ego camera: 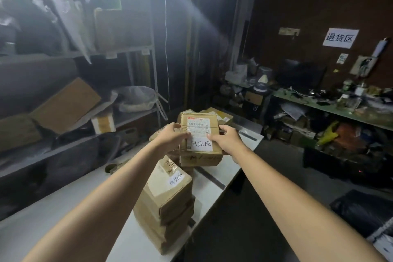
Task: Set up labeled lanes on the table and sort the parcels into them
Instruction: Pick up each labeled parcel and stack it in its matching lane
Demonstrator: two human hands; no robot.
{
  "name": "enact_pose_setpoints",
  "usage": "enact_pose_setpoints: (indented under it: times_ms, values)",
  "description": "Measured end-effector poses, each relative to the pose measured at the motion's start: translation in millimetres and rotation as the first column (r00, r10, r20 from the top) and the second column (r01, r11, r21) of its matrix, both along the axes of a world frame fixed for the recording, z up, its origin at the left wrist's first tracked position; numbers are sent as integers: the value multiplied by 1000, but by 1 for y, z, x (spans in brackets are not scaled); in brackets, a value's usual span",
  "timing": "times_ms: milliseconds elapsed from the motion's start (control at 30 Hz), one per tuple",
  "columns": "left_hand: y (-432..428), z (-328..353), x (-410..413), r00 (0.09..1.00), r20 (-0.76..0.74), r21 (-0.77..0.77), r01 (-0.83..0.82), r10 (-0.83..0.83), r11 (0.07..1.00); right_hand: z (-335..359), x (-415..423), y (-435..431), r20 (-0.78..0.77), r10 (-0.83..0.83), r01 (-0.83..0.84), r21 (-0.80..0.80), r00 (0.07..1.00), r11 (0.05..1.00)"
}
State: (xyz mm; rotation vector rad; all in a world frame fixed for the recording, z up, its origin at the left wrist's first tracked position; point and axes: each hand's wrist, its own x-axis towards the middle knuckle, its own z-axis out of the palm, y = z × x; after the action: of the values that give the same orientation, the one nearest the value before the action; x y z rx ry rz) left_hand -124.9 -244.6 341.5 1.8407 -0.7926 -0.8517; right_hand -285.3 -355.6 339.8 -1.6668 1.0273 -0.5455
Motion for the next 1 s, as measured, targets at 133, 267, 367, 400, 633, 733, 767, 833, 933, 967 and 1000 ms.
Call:
enact_pose_setpoints:
  times_ms: [133,267,367,400,633,733,767,833,933,967,1000]
  values:
    - [-42,-8,47,999,-37,23,-31,31,999,-6,55,-52,-30,9,-8,19,1000,1000]
    - [-74,-15,91,994,-52,48,-92,94,995,-8,106,-92,-28,73,-73,9,997,997]
    - [-93,-22,114,987,-57,68,-149,153,986,-17,136,-120,-35,140,-140,-5,990,990]
    - [-101,-25,123,981,-60,70,-178,182,982,-21,148,-132,-40,164,-164,2,986,986]
    - [-138,-53,164,906,-98,106,-402,412,909,-51,230,-198,-79,398,-398,24,914,917]
    - [-150,-63,177,837,-103,109,-527,537,843,-61,265,-221,-79,518,-514,59,852,855]
    - [-152,-67,179,817,-109,108,-556,566,824,-64,274,-227,-82,552,-549,58,830,834]
    - [-155,-77,179,786,-119,131,-593,607,794,-74,289,-236,-112,604,-600,71,789,797]
    - [-161,-95,175,731,-150,161,-647,666,745,-91,301,-243,-161,659,-652,101,735,752]
    - [-162,-99,173,717,-157,174,-656,679,734,-97,304,-246,-163,672,-663,111,723,740]
    - [-165,-102,173,705,-160,184,-666,690,723,-102,306,-249,-157,682,-671,125,714,731]
